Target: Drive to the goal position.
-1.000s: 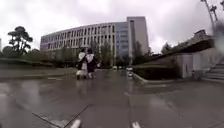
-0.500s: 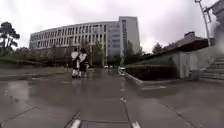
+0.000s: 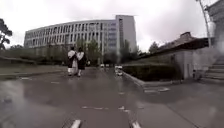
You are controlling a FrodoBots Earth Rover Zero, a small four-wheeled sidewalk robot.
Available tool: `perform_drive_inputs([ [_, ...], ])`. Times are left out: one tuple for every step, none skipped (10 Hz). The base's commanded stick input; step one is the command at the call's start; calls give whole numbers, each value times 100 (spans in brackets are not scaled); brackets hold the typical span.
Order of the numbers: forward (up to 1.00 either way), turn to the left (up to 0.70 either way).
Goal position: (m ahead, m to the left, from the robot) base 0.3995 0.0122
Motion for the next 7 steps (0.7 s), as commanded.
perform_drive_inputs([
  [100, 0],
  [100, 0],
  [100, 0],
  [100, 0],
  [100, 0],
  [100, -10],
  [100, -21],
])
